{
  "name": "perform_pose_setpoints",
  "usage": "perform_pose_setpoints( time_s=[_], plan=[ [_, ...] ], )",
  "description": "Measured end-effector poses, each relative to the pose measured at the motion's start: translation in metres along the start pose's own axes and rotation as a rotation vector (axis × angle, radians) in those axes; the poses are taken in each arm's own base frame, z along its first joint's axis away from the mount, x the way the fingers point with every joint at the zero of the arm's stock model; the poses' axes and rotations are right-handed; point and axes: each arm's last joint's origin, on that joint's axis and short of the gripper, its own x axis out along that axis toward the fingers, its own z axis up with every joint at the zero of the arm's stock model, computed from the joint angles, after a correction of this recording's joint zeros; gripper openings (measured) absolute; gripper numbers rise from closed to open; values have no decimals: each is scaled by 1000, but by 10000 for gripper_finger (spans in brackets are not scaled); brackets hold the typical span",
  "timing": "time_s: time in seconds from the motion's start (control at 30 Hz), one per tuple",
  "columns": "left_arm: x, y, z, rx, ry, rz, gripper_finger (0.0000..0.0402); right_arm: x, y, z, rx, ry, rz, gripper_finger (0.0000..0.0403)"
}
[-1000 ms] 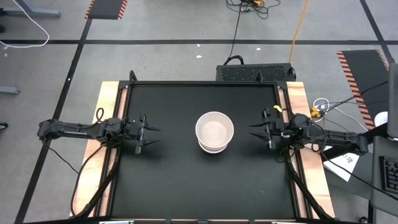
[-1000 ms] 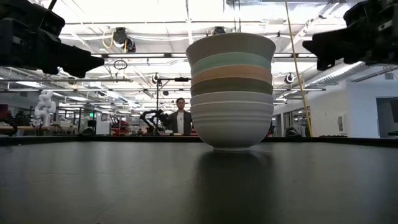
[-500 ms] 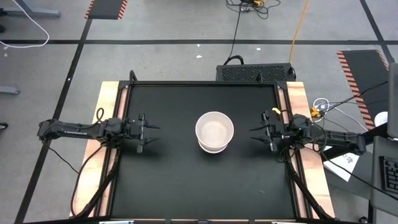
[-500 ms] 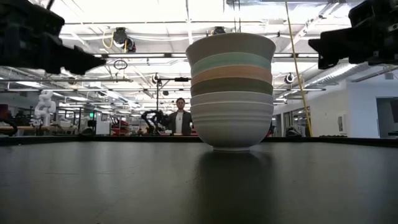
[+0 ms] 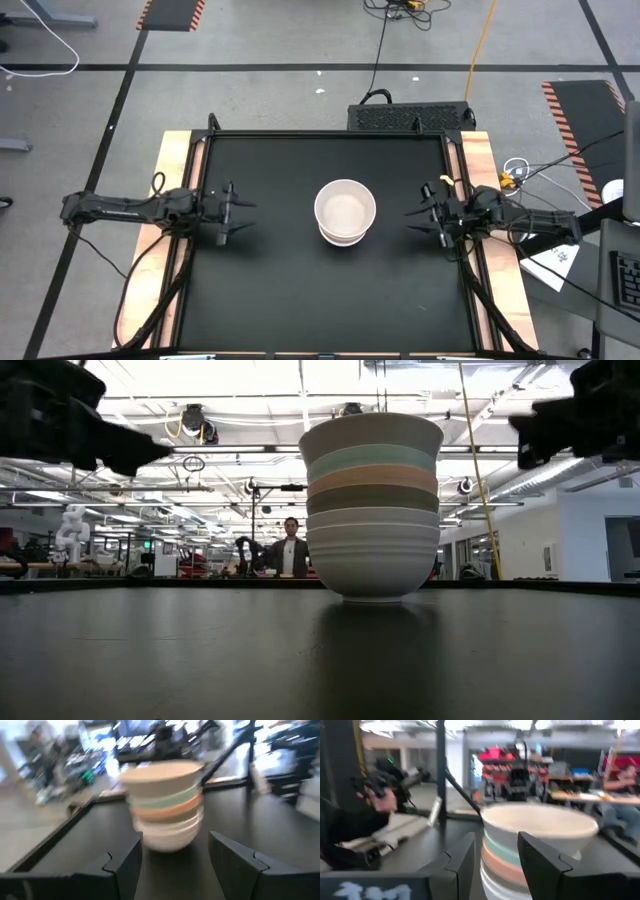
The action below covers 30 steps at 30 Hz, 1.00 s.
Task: Nest bowls inside each other
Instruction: Return to Home Position
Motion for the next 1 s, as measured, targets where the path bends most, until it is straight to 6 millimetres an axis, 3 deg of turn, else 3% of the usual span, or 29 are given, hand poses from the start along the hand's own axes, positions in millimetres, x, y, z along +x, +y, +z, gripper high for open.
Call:
perform_pose_setpoints(
  time_s=[0.17,0.57,1.0],
  plan=[
    [-2,4,1,-7,134,105,225,0,-1,-8,-31,86,-67,141],
    [-15,6,10,104,44,147,225,-1,-6,-8,-116,101,-167,141],
    [-23,6,1,80,114,148,225,-5,-17,-8,-123,105,-295,141]
  ],
)
